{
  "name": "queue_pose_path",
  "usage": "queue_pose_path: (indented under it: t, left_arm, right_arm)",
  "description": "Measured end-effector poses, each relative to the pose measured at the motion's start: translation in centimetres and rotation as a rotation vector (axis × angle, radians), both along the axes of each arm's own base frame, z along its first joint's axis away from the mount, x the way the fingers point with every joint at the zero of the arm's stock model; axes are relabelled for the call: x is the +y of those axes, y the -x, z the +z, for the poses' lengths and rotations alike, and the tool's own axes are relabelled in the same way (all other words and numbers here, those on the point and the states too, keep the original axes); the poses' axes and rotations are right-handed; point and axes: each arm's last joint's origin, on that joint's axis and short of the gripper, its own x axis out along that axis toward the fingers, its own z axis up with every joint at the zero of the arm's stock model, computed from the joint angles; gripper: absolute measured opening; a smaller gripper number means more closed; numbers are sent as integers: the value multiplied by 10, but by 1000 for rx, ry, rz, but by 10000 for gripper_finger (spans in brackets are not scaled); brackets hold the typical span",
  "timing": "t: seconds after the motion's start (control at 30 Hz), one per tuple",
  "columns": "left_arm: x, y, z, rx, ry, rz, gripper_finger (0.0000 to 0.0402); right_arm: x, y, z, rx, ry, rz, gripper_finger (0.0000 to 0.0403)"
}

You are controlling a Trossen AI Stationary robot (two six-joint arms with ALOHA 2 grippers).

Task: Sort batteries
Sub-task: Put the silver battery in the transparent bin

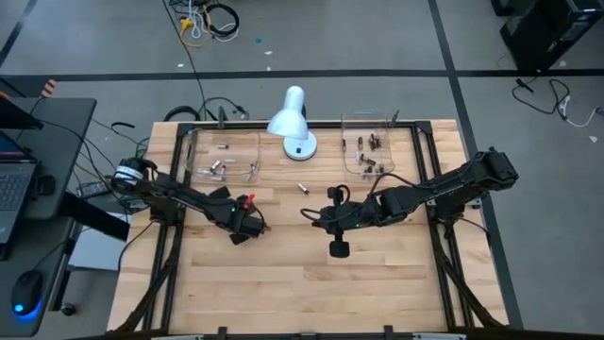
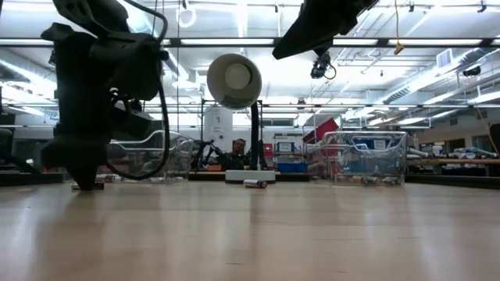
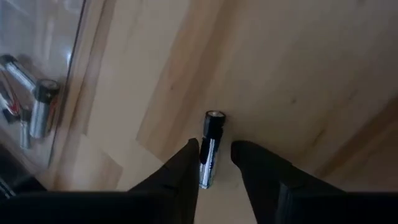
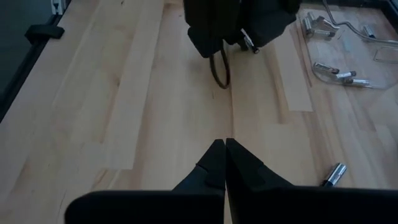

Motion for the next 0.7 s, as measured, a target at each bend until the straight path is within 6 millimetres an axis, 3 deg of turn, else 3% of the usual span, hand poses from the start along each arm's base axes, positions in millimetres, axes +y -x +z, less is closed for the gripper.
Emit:
queue_pose_path:
  t: [0.27,0.7]
  left_arm:
    - [-14,5,4,-31,-88,-87,14]
    - [-42,12,24,-237,-80,-73,0]
  right_arm:
    - [1,0,0,0,29,19,0]
    - [1,0,0,1,51,33,0]
